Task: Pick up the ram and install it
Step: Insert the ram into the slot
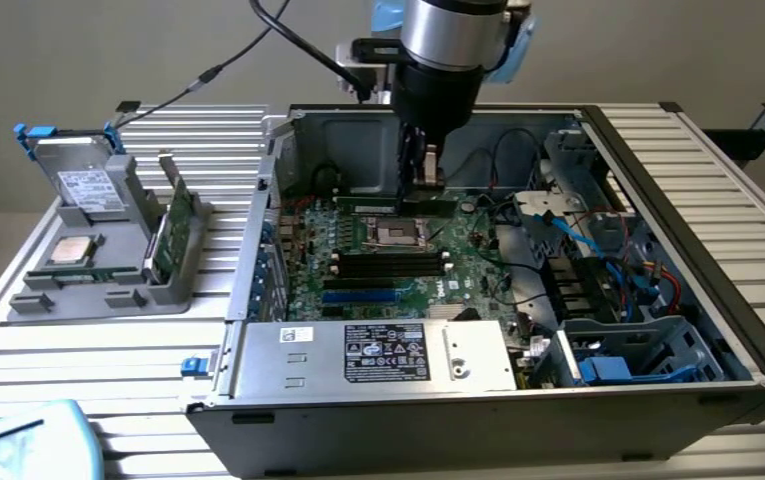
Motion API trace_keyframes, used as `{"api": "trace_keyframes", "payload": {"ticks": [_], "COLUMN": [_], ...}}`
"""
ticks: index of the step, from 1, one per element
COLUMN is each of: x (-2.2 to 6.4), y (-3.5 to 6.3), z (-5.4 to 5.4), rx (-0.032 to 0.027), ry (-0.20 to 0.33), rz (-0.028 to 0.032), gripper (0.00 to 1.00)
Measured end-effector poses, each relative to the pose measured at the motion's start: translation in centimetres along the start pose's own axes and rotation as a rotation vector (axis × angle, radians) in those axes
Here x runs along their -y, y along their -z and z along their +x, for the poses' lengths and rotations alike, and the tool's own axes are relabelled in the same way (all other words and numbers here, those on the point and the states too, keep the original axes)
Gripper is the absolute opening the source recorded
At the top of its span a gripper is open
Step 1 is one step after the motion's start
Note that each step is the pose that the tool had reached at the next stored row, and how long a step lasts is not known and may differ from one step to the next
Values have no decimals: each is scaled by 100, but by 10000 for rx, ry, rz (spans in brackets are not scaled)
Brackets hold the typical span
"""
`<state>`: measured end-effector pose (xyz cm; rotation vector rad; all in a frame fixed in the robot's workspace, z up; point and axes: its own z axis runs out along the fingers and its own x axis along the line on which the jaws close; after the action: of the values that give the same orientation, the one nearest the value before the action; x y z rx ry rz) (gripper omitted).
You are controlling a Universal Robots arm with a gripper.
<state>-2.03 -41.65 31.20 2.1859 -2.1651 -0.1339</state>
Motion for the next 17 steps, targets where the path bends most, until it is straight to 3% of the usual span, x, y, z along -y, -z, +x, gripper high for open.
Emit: {"api": "trace_keyframes", "payload": {"ticks": [17], "x": [33], "y": [-309], "z": [-24], "rx": [-61], "ry": [364], "rz": [-6], "gripper": [14]}}
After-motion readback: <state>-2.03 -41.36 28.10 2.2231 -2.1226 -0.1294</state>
